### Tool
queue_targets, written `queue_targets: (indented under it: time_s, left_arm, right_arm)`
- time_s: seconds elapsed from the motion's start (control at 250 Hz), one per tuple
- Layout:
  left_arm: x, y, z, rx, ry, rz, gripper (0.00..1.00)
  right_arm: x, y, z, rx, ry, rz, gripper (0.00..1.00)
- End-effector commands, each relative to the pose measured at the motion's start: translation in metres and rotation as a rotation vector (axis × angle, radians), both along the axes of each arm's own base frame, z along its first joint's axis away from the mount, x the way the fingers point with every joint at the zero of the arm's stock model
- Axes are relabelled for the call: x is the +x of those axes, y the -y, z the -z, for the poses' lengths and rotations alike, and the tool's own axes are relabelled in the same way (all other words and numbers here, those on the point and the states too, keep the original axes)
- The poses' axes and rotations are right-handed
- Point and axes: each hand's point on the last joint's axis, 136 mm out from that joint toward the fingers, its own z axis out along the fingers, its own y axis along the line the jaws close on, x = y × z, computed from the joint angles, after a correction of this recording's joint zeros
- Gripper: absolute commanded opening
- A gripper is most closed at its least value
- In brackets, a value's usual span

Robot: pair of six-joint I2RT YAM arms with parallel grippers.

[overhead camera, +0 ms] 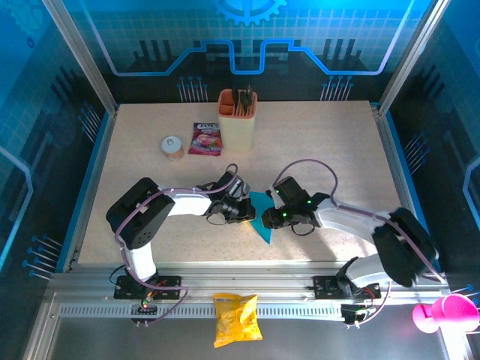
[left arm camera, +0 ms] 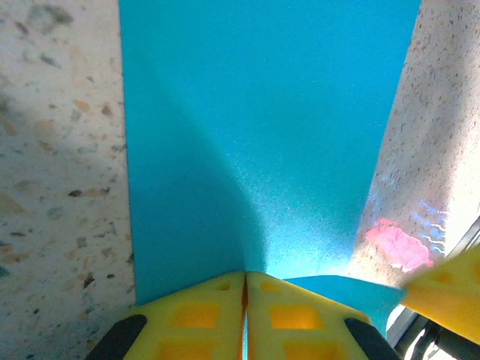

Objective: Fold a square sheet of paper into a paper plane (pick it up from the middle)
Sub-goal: Third fold the triangle at the center of the table.

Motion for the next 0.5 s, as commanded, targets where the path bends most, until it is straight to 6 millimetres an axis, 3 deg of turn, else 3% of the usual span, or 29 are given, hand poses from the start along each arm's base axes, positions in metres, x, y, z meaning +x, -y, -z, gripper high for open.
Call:
queue_targets:
  time_s: [0.0, 0.228, 0.495]
  left_arm:
    - [-0.014, -0.02, 0.031, 0.101, -0.057, -0.024, 0.1]
    - [-0.015, -0.024, 0.035, 0.114, -0.061, -0.035, 0.09]
    - [-0.015, -0.025, 0.036, 0.125, -0.064, -0.033, 0.09]
  right_arm:
    - [-0.01, 0.002, -0.015, 0.054, -0.006, 0.055, 0.27]
    - [-0.037, -0.03, -0.01, 0.064, -0.013, -0.009, 0.11]
    - [-0.034, -0.051, 0.006, 0.058, -0.03, -0.031, 0.07]
